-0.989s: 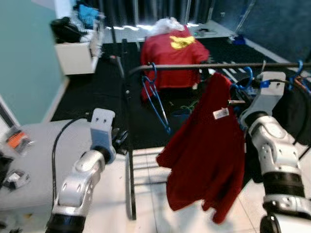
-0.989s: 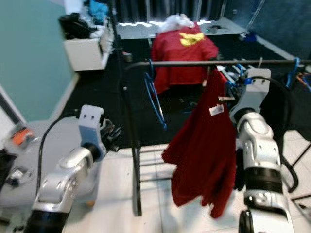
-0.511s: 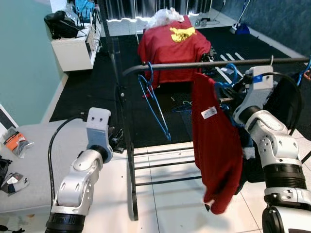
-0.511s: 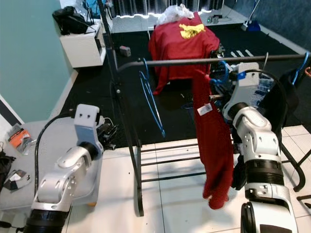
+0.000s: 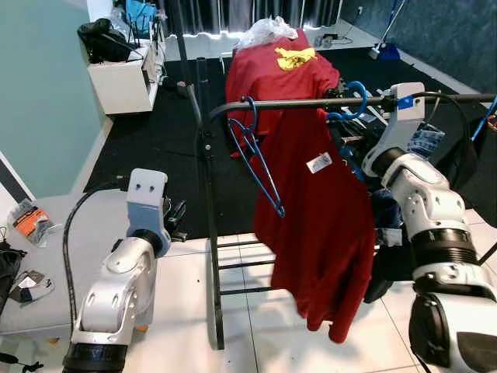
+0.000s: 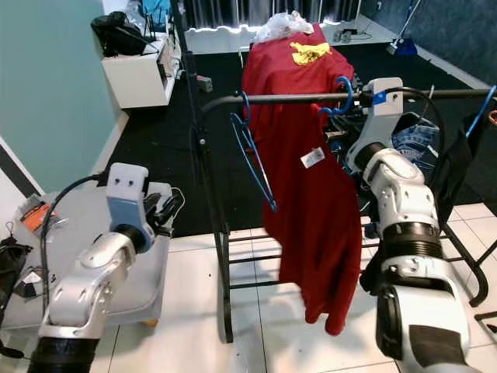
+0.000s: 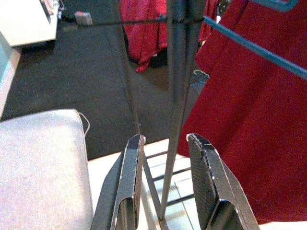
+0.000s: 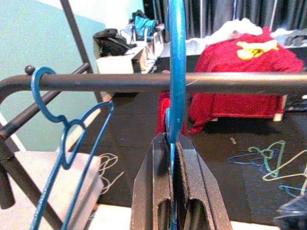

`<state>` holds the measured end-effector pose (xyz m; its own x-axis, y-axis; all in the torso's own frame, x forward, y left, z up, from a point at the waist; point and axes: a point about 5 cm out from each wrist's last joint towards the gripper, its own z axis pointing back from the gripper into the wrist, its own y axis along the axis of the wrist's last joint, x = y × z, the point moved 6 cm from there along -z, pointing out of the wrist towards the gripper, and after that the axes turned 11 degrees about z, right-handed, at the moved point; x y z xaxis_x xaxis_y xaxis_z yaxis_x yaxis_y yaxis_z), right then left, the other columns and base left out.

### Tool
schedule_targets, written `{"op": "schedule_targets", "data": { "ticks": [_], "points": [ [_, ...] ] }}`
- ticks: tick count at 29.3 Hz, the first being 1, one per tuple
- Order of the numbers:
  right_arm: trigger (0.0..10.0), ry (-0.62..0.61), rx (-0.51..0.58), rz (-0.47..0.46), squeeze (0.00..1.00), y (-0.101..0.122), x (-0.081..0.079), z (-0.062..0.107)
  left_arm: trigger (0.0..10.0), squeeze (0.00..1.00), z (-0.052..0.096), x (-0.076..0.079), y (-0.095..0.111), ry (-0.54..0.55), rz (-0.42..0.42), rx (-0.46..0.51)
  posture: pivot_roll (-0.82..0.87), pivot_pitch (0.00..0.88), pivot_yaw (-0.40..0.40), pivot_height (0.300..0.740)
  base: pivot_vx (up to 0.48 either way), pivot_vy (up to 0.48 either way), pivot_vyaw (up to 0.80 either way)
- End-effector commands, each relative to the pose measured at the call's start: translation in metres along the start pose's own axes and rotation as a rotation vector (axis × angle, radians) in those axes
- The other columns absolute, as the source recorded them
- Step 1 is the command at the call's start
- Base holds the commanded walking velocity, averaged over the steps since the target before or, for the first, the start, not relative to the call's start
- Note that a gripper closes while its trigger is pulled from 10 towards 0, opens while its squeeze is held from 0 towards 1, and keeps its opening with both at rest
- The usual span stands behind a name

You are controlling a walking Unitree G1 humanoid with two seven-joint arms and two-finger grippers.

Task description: Hang hanger

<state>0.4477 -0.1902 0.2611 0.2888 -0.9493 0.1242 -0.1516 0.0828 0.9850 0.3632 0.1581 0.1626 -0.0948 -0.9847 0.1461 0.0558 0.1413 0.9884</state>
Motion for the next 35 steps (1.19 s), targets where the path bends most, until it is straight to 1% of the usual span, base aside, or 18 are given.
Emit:
{"op": "schedule_targets", "data": {
  "ticks": [1, 4, 6, 9, 12, 14, 16, 17, 19, 25, 28, 31, 35],
  "points": [
    [10.0, -0.001, 0.05, 0.016, 0.0, 0.013, -0.003, -0.003, 10.0, 0.0, 0.004, -0.009, -0.002, 0.026, 0.004, -0.013, 0.01, 0.116, 0.022, 0.74, 0.0, 0.0, 0.0],
    [10.0, 0.003, 0.041, 0.029, 0.0, 0.012, -0.005, -0.004, 10.0, 0.0, 0.004, -0.009, -0.001, 0.029, 0.015, -0.008, 0.01, 0.118, 0.021, 0.74, 0.0, 0.0, 0.0],
    [10.0, 0.011, 0.027, 0.053, 0.0, 0.01, -0.007, -0.004, 10.0, 0.0, 0.004, -0.008, 0.0, 0.031, 0.028, -0.002, 0.01, 0.121, 0.022, 0.74, 0.0, 0.0, 0.8],
    [10.0, 0.011, 0.027, 0.053, 0.0, 0.01, -0.007, -0.004, 10.0, 0.0, 0.004, -0.008, 0.0, 0.031, 0.028, -0.002, 0.01, 0.121, 0.022, 0.74, 0.0, 0.0, 0.8],
    [10.0, 0.015, 0.028, 0.055, 0.0, 0.01, -0.006, -0.004, 10.0, 0.0, 0.003, -0.007, 0.001, 0.026, 0.035, -0.001, 0.0, 0.123, 0.026, 0.74, 0.24, 0.0, 0.8],
    [10.0, 0.009, 0.04, 0.047, 0.0, 0.012, -0.004, -0.004, 10.0, 0.0, 0.003, -0.005, 0.0, 0.014, 0.039, -0.002, 0.0, 0.122, 0.03, 0.74, 0.244, 0.0, 0.0],
    [10.0, -0.009, 0.063, 0.041, 0.0, 0.016, 0.003, -0.004, 10.0, 0.0, 0.002, 0.0, 0.001, -0.007, 0.045, -0.003, 0.0, 0.116, 0.031, 0.74, 0.251, 0.0, 0.0],
    [10.0, -0.009, 0.063, 0.041, 0.0, 0.016, 0.003, -0.004, 10.0, 0.0, 0.002, 0.0, 0.001, -0.007, 0.045, -0.003, 0.0, 0.116, 0.031, 0.74, 0.255, 0.0, 0.0],
    [10.0, -0.027, 0.075, 0.043, 0.0, 0.018, 0.008, -0.003, 10.0, 0.0, 0.002, 0.001, 0.0, -0.015, 0.041, -0.006, 0.0, 0.109, 0.032, 0.74, 0.127, 0.0, 0.0],
    [10.0, -0.047, 0.083, 0.049, 0.0, 0.021, 0.012, -0.002, 10.0, 0.0, 0.001, 0.003, -0.001, -0.021, 0.039, -0.011, 0.0, 0.105, 0.032, 0.74, 0.0, 0.0, 0.0],
    [10.0, -0.058, 0.106, 0.065, 0.0, 0.029, 0.015, -0.001, 10.0, 0.0, 0.001, 0.004, 0.0, -0.025, 0.049, -0.005, -0.01, 0.094, 0.035, 0.74, 0.0, 0.0, 0.0],
    [10.0, -0.058, 0.11, 0.068, 0.0, 0.03, 0.015, -0.001, 10.0, 0.0, 0.001, 0.004, 0.0, -0.025, 0.05, -0.004, -0.01, 0.094, 0.035, 0.74, 0.0, 0.0, 0.0],
    [10.0, -0.069, 0.107, 0.067, 0.0, 0.03, 0.02, 0.0, 10.0, 0.0, 0.0, 0.003, 0.0, -0.023, 0.049, -0.004, -0.01, 0.086, 0.035, 0.74, 0.0, 0.0, 0.0]
  ]
}}
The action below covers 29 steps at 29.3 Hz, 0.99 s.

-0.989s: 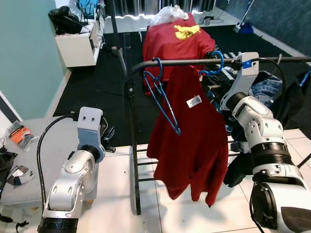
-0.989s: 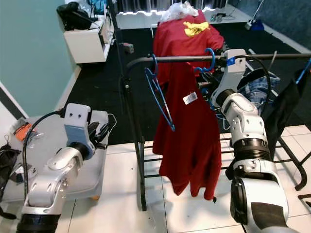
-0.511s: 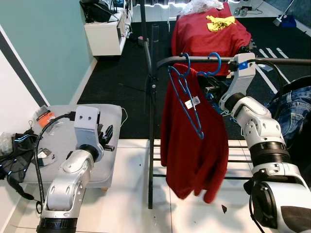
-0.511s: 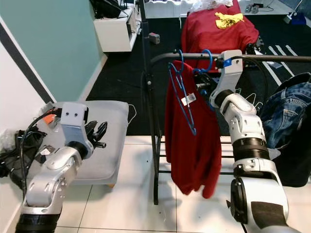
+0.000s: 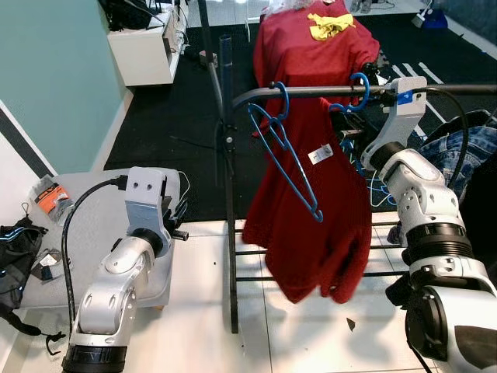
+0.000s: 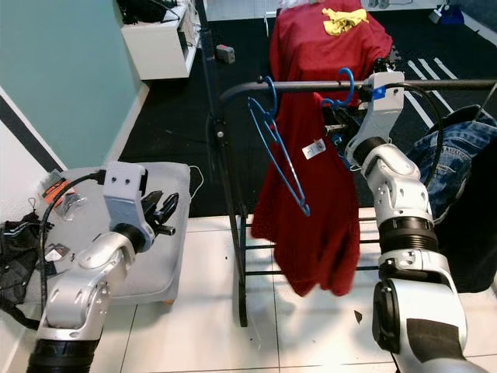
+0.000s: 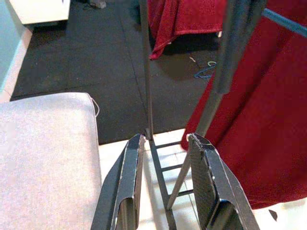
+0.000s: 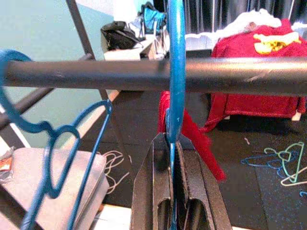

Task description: Hang hanger

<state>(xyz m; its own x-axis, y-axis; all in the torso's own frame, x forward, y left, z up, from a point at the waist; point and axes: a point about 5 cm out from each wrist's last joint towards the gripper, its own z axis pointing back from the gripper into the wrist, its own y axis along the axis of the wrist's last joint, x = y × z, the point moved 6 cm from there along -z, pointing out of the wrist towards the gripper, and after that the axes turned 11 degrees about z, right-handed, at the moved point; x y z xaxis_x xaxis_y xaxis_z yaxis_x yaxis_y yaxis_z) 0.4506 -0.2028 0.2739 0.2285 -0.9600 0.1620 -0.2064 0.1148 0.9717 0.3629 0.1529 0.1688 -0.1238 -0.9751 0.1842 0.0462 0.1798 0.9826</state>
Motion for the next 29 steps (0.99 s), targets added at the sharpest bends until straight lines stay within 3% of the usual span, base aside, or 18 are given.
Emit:
{"op": "schedule_targets", "data": {
  "ticks": [1, 10, 17, 29],
  "points": [
    [10.0, -0.015, 0.062, 0.019, 0.0, 0.019, 0.007, -0.001, 10.0, 0.0, 0.001, -0.003, -0.005, 0.009, 0.011, -0.017, -0.01, 0.086, 0.035, 0.74, 0.0, 0.0, 0.0],
    [10.0, -0.051, 0.049, 0.004, 0.0, 0.019, 0.02, 0.0, 10.0, 0.0, -0.001, 0.0, -0.005, -0.005, 0.014, -0.021, 0.0, 0.073, 0.039, 0.74, 0.0, 0.0, 0.0],
    [10.0, -0.063, 0.017, -0.014, 0.0, 0.01, 0.02, -0.001, 10.0, 0.0, 0.001, -0.001, -0.004, -0.017, -0.002, -0.037, 0.0, 0.088, 0.05, 0.74, 0.0, 0.0, 0.0],
    [10.0, -0.049, -0.009, -0.014, 0.0, 0.018, 0.022, -0.014, 10.0, 0.0, 0.01, -0.018, -0.001, 0.017, -0.02, -0.041, 0.01, 0.174, 0.035, 0.74, 0.0, 0.0, 0.0]
  ]
}}
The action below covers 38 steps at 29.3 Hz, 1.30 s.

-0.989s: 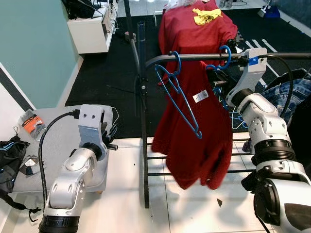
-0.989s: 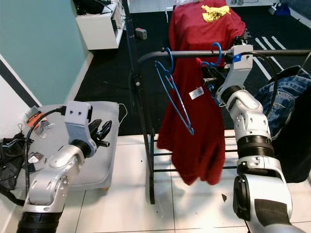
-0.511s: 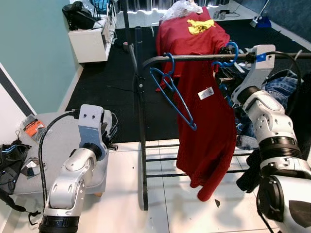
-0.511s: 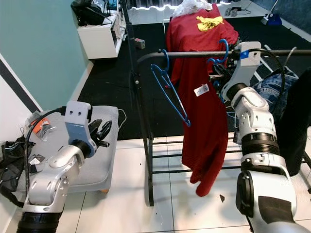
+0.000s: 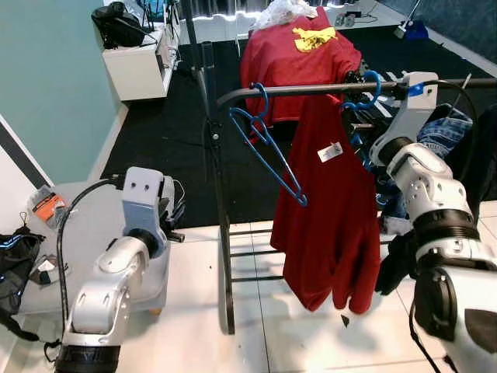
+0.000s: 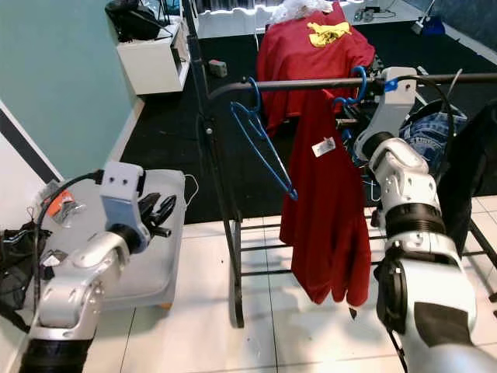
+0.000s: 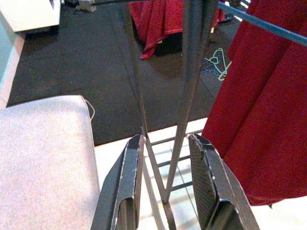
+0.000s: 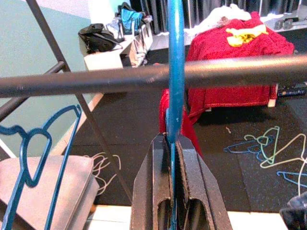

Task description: Hang hanger

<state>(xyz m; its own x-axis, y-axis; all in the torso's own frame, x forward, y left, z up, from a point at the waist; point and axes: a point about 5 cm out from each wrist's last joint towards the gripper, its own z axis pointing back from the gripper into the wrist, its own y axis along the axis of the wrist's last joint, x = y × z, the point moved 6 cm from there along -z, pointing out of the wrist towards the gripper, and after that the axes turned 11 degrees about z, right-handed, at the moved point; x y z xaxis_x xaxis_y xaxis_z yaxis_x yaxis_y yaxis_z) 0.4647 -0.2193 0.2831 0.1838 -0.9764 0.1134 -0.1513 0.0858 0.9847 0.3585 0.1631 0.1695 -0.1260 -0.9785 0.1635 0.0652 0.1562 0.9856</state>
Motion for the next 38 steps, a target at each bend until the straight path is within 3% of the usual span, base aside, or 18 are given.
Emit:
{"op": "schedule_targets", "data": {
  "ticks": [1, 9, 19, 32, 33, 37, 38],
  "points": [
    [10.0, 0.005, 0.04, 0.026, 0.0, 0.014, 0.001, -0.002, 10.0, 0.0, 0.004, -0.008, -0.003, 0.018, 0.001, -0.019, 0.01, 0.174, 0.035, 0.74, 0.0, 0.0, 0.0],
    [10.0, 0.032, 0.037, 0.029, 0.0, 0.031, -0.002, -0.011, 10.0, 0.0, 0.016, -0.018, -0.005, 0.036, -0.014, -0.042, 0.03, 0.233, 0.028, 0.74, 0.0, 0.0, 0.0],
    [10.0, 0.027, 0.002, 0.001, 0.0, 0.032, -0.001, -0.015, 10.0, 0.0, 0.025, -0.022, -0.004, 0.021, -0.045, -0.078, 0.09, 0.281, 0.057, 0.74, 0.0, 0.0, 0.0],
    [10.0, -0.013, 0.013, -0.014, 0.0, 0.039, 0.003, -0.016, 10.0, 0.0, 0.03, -0.025, 0.004, 0.02, -0.056, -0.074, 0.1, 0.282, 0.049, 0.74, 0.0, 0.0, 0.0],
    [10.0, -0.017, 0.013, -0.013, 0.04, 0.039, 0.004, -0.016, 10.0, 0.0, 0.03, -0.024, 0.004, 0.019, -0.056, -0.076, 0.1, 0.281, 0.049, 0.74, 0.0, 0.0, 0.0],
    [10.0, -0.019, 0.013, -0.013, 0.04, 0.039, 0.004, -0.016, 10.0, 0.0, 0.03, -0.024, 0.004, 0.018, -0.056, -0.077, 0.1, 0.281, 0.049, 0.74, 0.0, 0.0, 0.0],
    [10.0, -0.028, 0.018, -0.011, 1.0, 0.041, 0.006, -0.016, 10.0, 0.0, 0.03, -0.024, 0.004, 0.017, -0.055, -0.078, 0.1, 0.274, 0.047, 0.74, 0.0, 0.0, 0.0]
  ]
}}
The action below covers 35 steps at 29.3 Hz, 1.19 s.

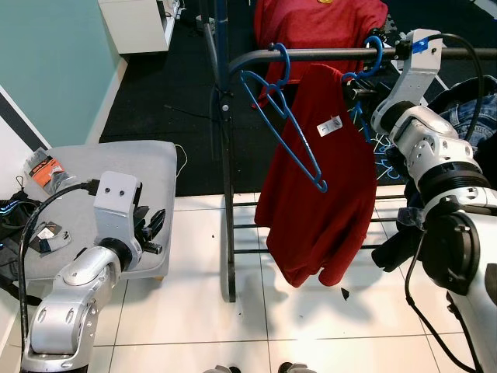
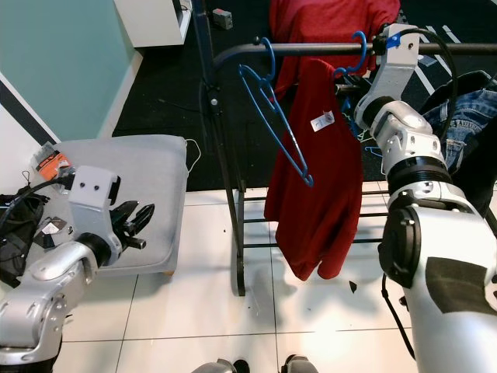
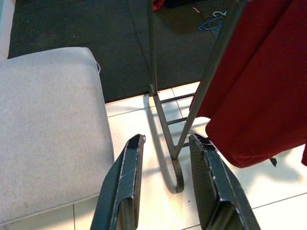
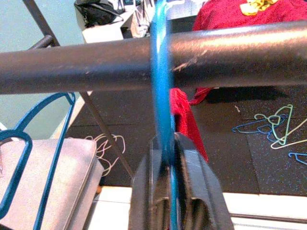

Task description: Hang hanger

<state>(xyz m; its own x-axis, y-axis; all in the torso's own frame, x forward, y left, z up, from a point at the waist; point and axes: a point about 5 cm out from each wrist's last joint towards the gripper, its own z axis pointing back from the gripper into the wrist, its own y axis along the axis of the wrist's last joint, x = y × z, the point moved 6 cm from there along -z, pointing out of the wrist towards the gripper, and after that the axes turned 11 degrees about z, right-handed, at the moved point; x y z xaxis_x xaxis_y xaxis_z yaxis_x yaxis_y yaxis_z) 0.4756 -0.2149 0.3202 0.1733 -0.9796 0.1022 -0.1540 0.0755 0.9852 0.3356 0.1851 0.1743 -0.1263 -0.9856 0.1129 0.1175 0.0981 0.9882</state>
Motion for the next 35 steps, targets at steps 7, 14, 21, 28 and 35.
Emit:
{"op": "schedule_targets", "data": {
  "ticks": [7, 14, 21, 28, 35],
  "points": [
    [10.0, -0.055, 0.042, 0.017, 0.0, 0.015, 0.011, 0.001, 10.0, 0.0, 0.001, -0.004, -0.001, 0.008, -0.002, -0.015, 0.1, 0.262, 0.047, 0.74, 0.0, 0.0, 0.0],
    [10.0, -0.066, 0.107, 0.081, 0.0, 0.029, 0.011, 0.001, 10.0, 0.0, -0.002, -0.003, 0.001, 0.012, 0.007, 0.003, 0.09, 0.217, 0.019, 0.74, 0.0, 0.0, 0.0],
    [10.0, -0.034, 0.187, 0.144, 0.0, 0.034, 0.0, 0.002, 10.0, 0.0, 0.003, -0.005, -0.004, 0.021, 0.024, 0.004, 0.07, 0.171, 0.016, 0.74, 0.0, 0.0, 0.0],
    [10.0, 0.011, 0.206, 0.152, 0.0, 0.013, -0.014, 0.008, 10.0, 0.0, 0.008, -0.004, -0.018, -0.003, 0.044, -0.015, 0.04, 0.129, 0.039, 0.74, 0.0, 0.0, 0.0],
    [10.0, 0.018, 0.218, 0.187, 0.0, -0.008, -0.024, 0.024, 10.0, 0.0, -0.006, 0.006, -0.019, -0.026, 0.044, 0.011, 0.02, 0.075, 0.049, 0.74, 0.0, 0.0, 0.0]
  ]
}}
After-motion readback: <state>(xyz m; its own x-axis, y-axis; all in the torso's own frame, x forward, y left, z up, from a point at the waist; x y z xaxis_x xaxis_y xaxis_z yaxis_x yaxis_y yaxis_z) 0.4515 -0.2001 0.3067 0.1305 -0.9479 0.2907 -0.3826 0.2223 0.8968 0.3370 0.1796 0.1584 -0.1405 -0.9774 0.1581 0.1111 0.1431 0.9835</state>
